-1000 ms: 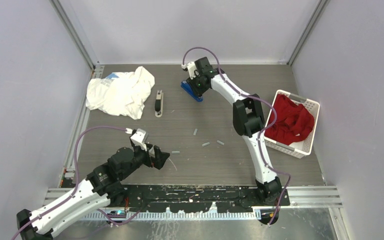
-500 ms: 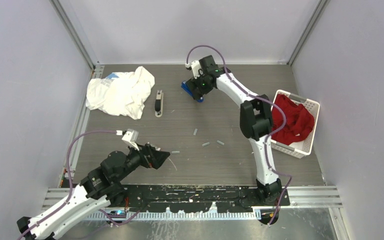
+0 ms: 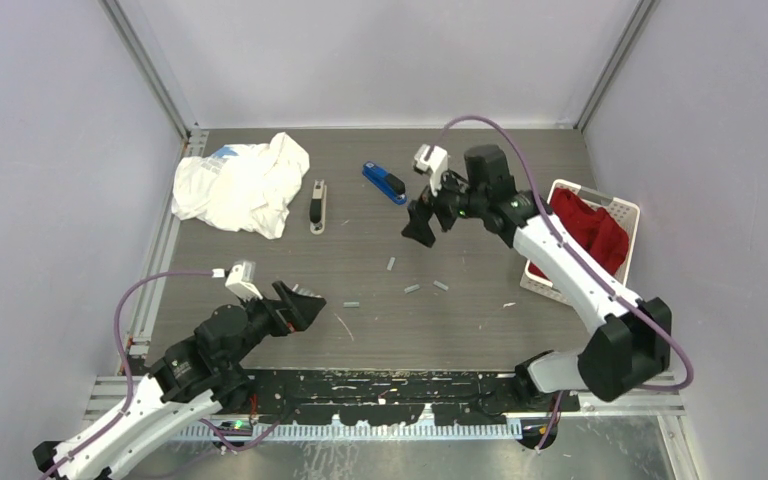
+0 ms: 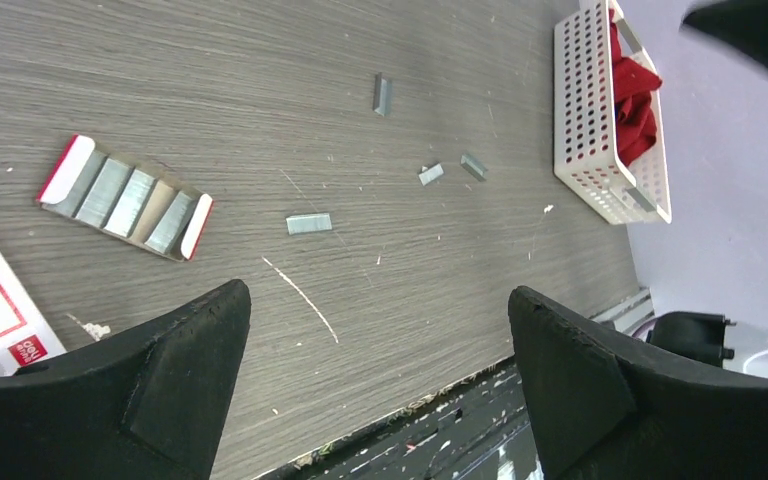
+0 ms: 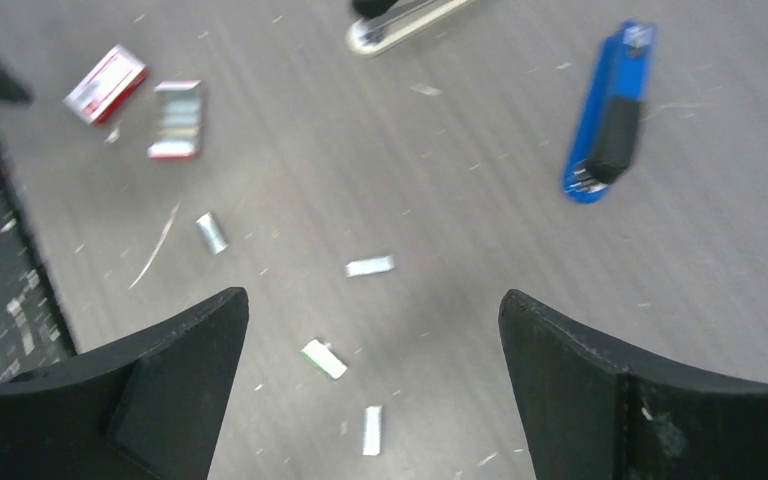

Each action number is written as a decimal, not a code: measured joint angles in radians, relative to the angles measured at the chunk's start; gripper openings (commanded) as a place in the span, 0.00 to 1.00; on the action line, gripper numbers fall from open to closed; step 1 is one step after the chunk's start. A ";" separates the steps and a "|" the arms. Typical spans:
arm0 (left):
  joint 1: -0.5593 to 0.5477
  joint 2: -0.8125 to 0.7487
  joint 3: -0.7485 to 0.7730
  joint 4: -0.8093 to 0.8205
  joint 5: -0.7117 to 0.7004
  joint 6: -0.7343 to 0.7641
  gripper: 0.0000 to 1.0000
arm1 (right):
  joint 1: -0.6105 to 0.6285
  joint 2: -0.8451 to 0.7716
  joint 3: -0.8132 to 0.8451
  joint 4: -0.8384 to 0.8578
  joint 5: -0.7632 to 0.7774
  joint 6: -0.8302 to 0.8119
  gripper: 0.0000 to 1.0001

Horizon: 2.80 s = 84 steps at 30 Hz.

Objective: Unload the staples from the stapler

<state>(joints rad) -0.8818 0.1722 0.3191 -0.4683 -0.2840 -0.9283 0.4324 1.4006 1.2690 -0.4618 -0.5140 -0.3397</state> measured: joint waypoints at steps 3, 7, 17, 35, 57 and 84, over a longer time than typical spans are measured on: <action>0.000 0.000 0.019 -0.028 -0.026 -0.027 0.99 | -0.039 -0.081 -0.150 0.051 -0.109 0.002 0.98; 0.000 0.011 0.043 -0.056 -0.050 -0.057 0.99 | -0.181 -0.162 -0.339 0.193 -0.251 0.071 0.94; 0.000 0.030 0.068 -0.086 -0.060 -0.085 1.00 | -0.291 -0.251 -0.563 0.537 -0.486 0.195 0.99; 0.000 -0.048 0.030 -0.030 0.015 -0.010 0.99 | -0.311 -0.264 -0.568 0.611 -0.575 0.196 1.00; 0.000 -0.133 0.013 -0.039 0.051 -0.006 0.99 | -0.317 -0.264 -0.568 0.610 -0.592 0.192 1.00; 0.000 -0.012 0.014 -0.064 0.042 0.048 0.99 | -0.317 -0.248 -0.568 0.594 -0.626 0.192 1.00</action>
<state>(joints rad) -0.8818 0.1600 0.3332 -0.5323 -0.2424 -0.8799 0.1154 1.1522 0.7010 0.1326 -1.1397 -0.1474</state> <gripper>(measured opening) 0.991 0.996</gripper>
